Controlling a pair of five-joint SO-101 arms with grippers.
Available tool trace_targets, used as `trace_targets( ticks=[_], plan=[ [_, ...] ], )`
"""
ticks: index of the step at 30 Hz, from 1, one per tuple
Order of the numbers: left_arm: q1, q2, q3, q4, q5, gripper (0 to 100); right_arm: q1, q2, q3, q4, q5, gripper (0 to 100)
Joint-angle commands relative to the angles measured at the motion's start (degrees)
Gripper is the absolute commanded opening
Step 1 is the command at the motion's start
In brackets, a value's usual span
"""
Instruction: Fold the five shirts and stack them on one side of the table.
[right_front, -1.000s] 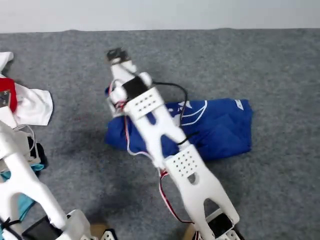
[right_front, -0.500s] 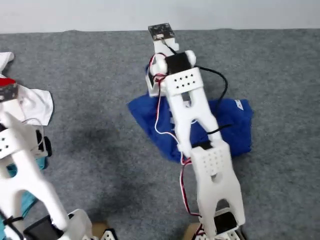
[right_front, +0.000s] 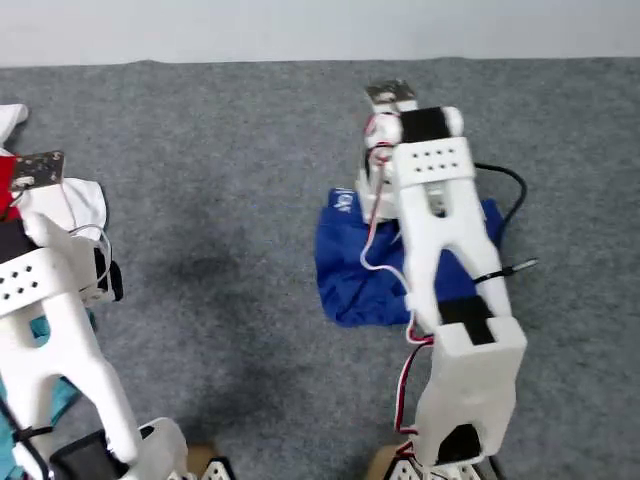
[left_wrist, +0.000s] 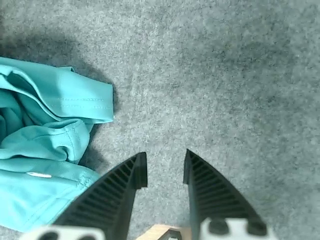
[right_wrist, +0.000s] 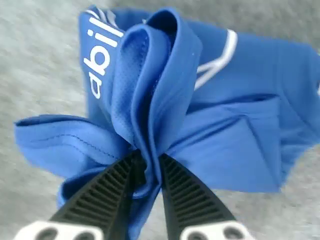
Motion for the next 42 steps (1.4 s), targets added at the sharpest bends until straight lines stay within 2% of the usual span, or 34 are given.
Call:
trace_targets(
  ticks=[1, 10, 19, 35, 37, 42],
  plan=[
    [0.53, -1.93, -2.42, -0.97, 0.62, 14, 4.79, -4.00, 0.88, 1.89, 6.86, 0.9],
    [0.53, -1.93, -2.42, -0.97, 0.70, 14, 14.73, -0.31, 1.76, -2.42, 20.48, 0.9],
    [0.53, -1.93, -2.33, -0.97, 0.79, 14, 21.05, 5.67, 1.49, -3.47, 25.23, 0.9],
    [0.53, -1.58, -2.15, -0.97, 0.79, 14, 23.78, 9.10, 1.49, -13.05, 26.20, 0.9],
    [0.53, -1.58, -2.07, -0.97, 0.79, 14, 23.78, 9.01, 1.49, -12.44, 25.93, 3.8],
    [0.53, -1.58, -2.07, -0.79, 0.70, 14, 24.40, 5.23, 1.49, -8.04, 25.76, 22.9]
  ],
)
